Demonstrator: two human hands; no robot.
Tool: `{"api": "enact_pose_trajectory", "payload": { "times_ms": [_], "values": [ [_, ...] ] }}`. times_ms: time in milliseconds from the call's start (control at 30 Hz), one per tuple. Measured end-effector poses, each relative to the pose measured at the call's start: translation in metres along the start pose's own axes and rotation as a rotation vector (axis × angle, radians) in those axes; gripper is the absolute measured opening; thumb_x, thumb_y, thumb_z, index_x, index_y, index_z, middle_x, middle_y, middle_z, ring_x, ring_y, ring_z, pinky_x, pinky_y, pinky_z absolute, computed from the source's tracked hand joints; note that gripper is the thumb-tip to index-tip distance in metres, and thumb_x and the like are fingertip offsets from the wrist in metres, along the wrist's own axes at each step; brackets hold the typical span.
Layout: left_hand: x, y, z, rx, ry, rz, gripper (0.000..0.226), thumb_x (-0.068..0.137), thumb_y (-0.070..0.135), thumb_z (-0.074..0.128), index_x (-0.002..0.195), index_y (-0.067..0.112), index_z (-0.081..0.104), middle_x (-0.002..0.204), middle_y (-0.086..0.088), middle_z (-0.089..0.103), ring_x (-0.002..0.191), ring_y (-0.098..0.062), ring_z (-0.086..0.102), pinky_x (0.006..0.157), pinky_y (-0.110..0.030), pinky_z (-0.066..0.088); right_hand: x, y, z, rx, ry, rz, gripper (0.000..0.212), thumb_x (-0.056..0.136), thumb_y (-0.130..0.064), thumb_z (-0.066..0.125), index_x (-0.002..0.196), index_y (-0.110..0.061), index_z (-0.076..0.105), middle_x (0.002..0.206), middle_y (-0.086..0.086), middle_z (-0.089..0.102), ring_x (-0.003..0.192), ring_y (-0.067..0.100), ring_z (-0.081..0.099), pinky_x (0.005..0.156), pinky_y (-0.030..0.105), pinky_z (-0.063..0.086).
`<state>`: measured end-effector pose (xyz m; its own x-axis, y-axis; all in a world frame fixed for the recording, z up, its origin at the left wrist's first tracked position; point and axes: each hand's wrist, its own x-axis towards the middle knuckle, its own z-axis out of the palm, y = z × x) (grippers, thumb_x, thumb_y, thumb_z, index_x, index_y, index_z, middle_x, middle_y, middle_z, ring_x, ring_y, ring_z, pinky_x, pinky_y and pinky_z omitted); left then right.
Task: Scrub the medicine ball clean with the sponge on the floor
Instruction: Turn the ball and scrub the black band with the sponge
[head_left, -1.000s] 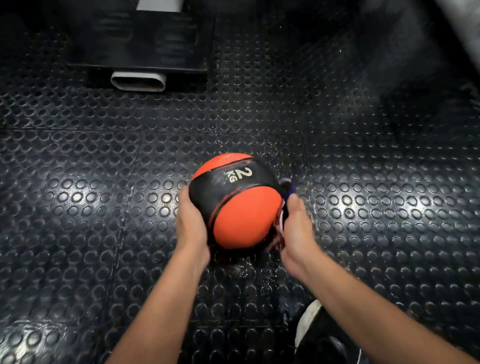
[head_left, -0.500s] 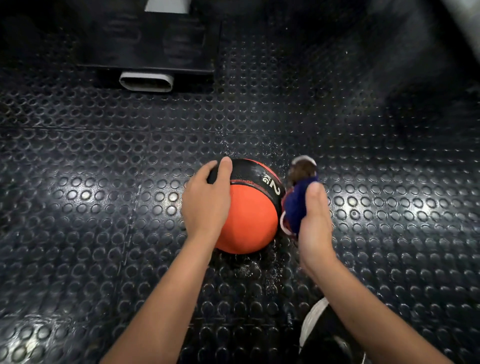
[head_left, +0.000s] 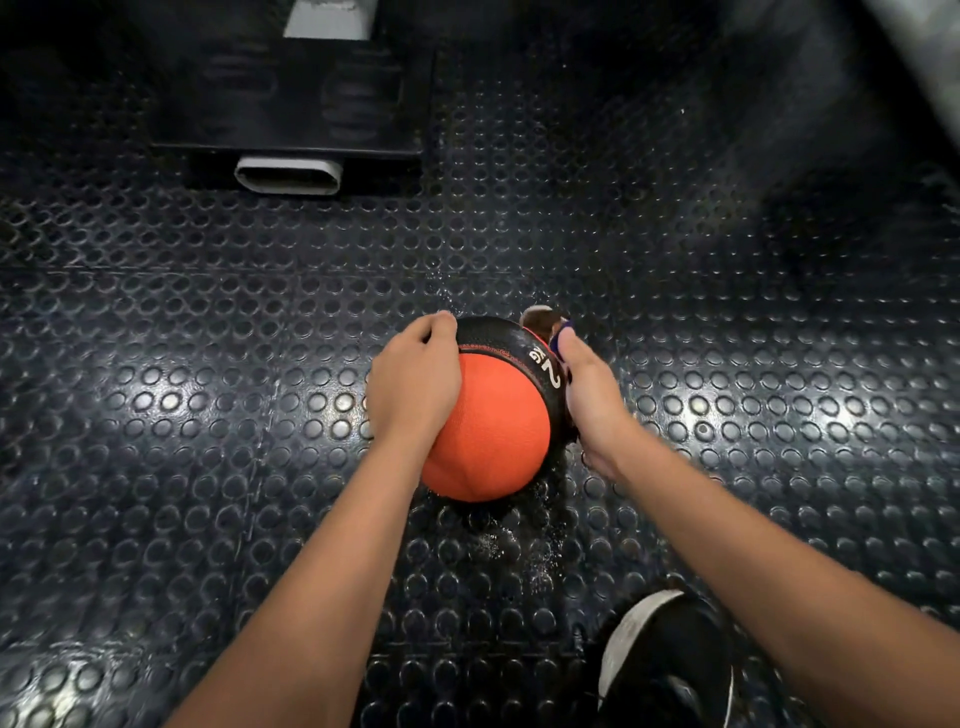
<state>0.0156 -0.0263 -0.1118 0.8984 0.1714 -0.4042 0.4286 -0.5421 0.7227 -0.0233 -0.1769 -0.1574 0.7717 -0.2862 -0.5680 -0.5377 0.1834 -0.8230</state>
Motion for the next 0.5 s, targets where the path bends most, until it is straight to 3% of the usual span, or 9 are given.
{"api": "enact_pose_trajectory", "payload": {
  "times_ms": [67, 133, 200, 300, 367, 433, 500],
  "values": [
    [0.007, -0.001, -0.002, 0.012, -0.012, 0.006, 0.039, 0.11, 0.044, 0.039, 0.121, 0.029, 0.073, 0.093, 0.016, 0.053, 0.102, -0.017, 0.044, 0.085, -0.032, 0.028, -0.013, 0.006, 0.007, -0.07, 0.048, -0.185, 0.045, 0.105, -0.055, 0.041, 0.115, -0.022, 0.07, 0.094, 0.003, 0.071, 0.084, 0.021, 0.069, 0.081, 0.032, 0.057],
    [0.013, -0.005, -0.003, 0.006, -0.036, 0.028, 0.04, 0.11, 0.045, 0.038, 0.123, 0.03, 0.073, 0.105, 0.013, 0.056, 0.106, -0.015, 0.046, 0.089, -0.032, 0.03, -0.024, 0.019, 0.01, -0.113, 0.058, -0.335, 0.039, 0.101, -0.061, 0.04, 0.11, -0.037, 0.069, 0.107, -0.009, 0.068, 0.098, 0.013, 0.063, 0.095, 0.038, 0.051],
    [0.015, -0.009, -0.004, -0.006, -0.065, 0.054, 0.041, 0.11, 0.045, 0.036, 0.125, 0.033, 0.073, 0.112, 0.015, 0.059, 0.109, -0.012, 0.048, 0.092, -0.033, 0.032, -0.02, 0.033, 0.008, -0.123, 0.075, -0.314, 0.039, 0.103, -0.061, 0.039, 0.107, -0.036, 0.069, 0.111, -0.006, 0.07, 0.103, 0.011, 0.061, 0.103, 0.041, 0.049],
    [0.015, -0.011, -0.003, -0.006, -0.077, 0.077, 0.043, 0.109, 0.043, 0.034, 0.132, 0.04, 0.07, 0.133, 0.015, 0.065, 0.123, -0.013, 0.053, 0.097, -0.034, 0.036, 0.005, 0.029, -0.001, 0.06, 0.059, 0.019, 0.047, 0.107, -0.054, 0.041, 0.107, -0.023, 0.075, 0.099, 0.0, 0.08, 0.101, 0.018, 0.071, 0.104, 0.04, 0.052],
    [0.018, -0.012, -0.003, 0.009, -0.077, 0.085, 0.044, 0.108, 0.042, 0.034, 0.135, 0.04, 0.069, 0.143, 0.015, 0.063, 0.132, -0.014, 0.052, 0.103, -0.036, 0.037, 0.007, 0.024, -0.002, 0.117, 0.045, 0.136, 0.05, 0.107, -0.056, 0.04, 0.115, -0.023, 0.075, 0.097, 0.0, 0.081, 0.106, 0.026, 0.072, 0.099, 0.038, 0.053],
    [0.028, -0.016, -0.004, 0.033, -0.081, 0.101, 0.045, 0.107, 0.039, 0.034, 0.134, 0.04, 0.07, 0.141, 0.015, 0.064, 0.131, -0.015, 0.053, 0.102, -0.034, 0.037, -0.006, 0.024, 0.005, 0.057, 0.088, 0.026, 0.044, 0.102, -0.061, 0.04, 0.104, -0.035, 0.074, 0.103, 0.003, 0.079, 0.107, 0.029, 0.072, 0.096, 0.041, 0.057],
    [0.036, -0.023, -0.008, 0.046, -0.098, 0.124, 0.044, 0.108, 0.033, 0.033, 0.134, 0.04, 0.069, 0.133, 0.02, 0.062, 0.124, -0.01, 0.052, 0.095, -0.029, 0.033, -0.031, 0.028, 0.019, 0.009, 0.145, -0.131, 0.044, 0.1, -0.065, 0.039, 0.102, -0.033, 0.069, 0.109, 0.005, 0.074, 0.104, 0.025, 0.07, 0.09, 0.041, 0.058]
  ]
}}
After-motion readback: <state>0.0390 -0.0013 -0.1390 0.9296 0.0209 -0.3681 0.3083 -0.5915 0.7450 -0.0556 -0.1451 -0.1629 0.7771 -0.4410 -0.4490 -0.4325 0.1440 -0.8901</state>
